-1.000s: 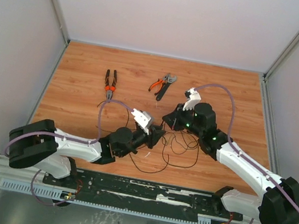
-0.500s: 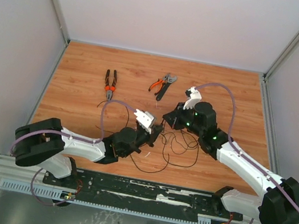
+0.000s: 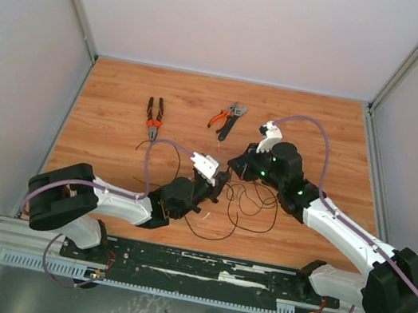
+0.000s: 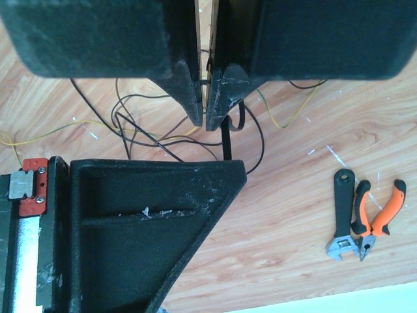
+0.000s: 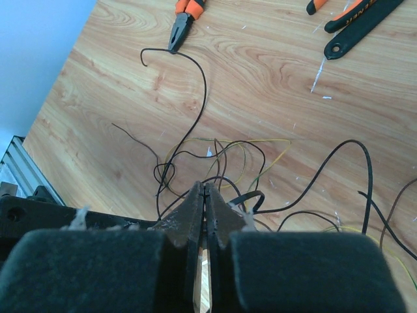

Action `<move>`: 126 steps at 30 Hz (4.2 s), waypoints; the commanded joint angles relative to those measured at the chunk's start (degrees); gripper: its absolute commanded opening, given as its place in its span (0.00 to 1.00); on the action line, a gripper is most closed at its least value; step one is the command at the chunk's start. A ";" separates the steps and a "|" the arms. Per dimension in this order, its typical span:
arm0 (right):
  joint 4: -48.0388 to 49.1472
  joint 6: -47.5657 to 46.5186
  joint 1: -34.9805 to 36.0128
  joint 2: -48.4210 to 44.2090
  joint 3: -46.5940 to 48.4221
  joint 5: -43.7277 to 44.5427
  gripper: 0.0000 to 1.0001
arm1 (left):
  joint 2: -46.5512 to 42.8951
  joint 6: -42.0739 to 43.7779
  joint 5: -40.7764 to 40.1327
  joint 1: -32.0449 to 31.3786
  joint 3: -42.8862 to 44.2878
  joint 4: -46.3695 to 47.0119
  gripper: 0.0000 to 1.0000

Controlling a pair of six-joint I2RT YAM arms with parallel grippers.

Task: Zip-tie the wires
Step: Tie the cable at the center of the board.

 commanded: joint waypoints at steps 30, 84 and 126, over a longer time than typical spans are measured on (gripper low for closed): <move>-1.05 0.65 0.77 -0.44 5.96 2.43 0.00 | 2.83 -0.27 -1.67 -0.22 0.33 3.12 0.00; -2.37 0.52 0.78 2.14 7.01 0.59 0.00 | -2.32 7.23 -0.02 4.56 2.91 -0.40 0.47; -4.70 -2.73 0.44 4.41 17.40 5.10 0.00 | 1.16 2.29 1.54 4.09 -1.41 2.26 0.01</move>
